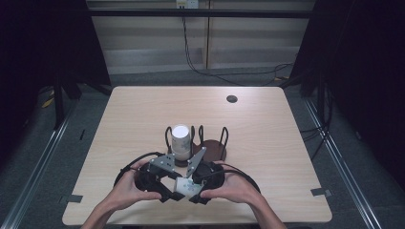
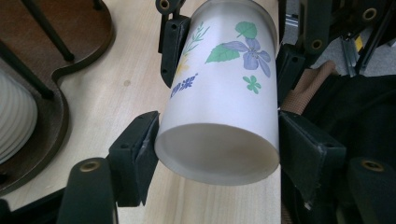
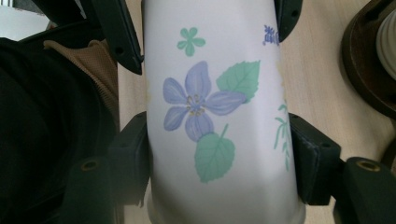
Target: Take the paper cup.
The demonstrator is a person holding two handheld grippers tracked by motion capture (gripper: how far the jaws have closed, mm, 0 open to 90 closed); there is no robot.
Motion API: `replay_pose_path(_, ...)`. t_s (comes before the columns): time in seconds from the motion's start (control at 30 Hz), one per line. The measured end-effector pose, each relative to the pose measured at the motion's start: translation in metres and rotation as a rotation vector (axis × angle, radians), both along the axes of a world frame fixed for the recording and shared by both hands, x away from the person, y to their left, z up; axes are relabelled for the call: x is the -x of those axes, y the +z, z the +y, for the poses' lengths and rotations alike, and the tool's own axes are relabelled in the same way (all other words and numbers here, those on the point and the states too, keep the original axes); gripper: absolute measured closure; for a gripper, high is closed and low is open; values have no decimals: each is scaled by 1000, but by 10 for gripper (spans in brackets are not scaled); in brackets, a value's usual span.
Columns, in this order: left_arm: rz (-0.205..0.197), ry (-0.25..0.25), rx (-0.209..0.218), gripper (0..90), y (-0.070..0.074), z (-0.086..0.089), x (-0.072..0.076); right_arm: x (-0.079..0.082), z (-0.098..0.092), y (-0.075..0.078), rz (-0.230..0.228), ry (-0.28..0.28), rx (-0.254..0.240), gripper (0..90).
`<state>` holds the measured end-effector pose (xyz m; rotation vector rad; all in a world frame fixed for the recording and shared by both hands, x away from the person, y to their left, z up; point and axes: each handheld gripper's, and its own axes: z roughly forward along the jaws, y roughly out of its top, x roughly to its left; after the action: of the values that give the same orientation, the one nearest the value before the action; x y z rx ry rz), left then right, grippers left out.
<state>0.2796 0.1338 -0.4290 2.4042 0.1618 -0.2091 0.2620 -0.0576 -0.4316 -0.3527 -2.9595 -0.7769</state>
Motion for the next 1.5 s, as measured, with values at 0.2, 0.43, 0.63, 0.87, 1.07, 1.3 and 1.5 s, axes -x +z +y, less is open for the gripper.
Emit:
replay_pose_path(0.2,14,-14,1,331,0,-3,1,2,0,1,-1,13,-7,326)
replay_pose_path(0.43,18,-12,8,333,0,-2,0,2,0,1,-6,18,-9,327)
replay_pose_path(0.63,7,-3,8,329,-3,-4,4,3,1,1,-10,15,-7,327)
replay_pose_path(0.87,20,1,5,347,-5,-3,4,3,1,-3,-3,26,-7,325)
replay_pose_path(1.07,23,2,40,365,-1,0,4,2,-1,-1,-2,15,-42,281)
replay_pose_path(1.3,9,16,55,371,0,3,4,0,-4,1,-24,-6,-79,188)
replay_pose_path(1.5,20,29,62,368,-1,6,2,-3,-10,1,-18,-23,-116,136)
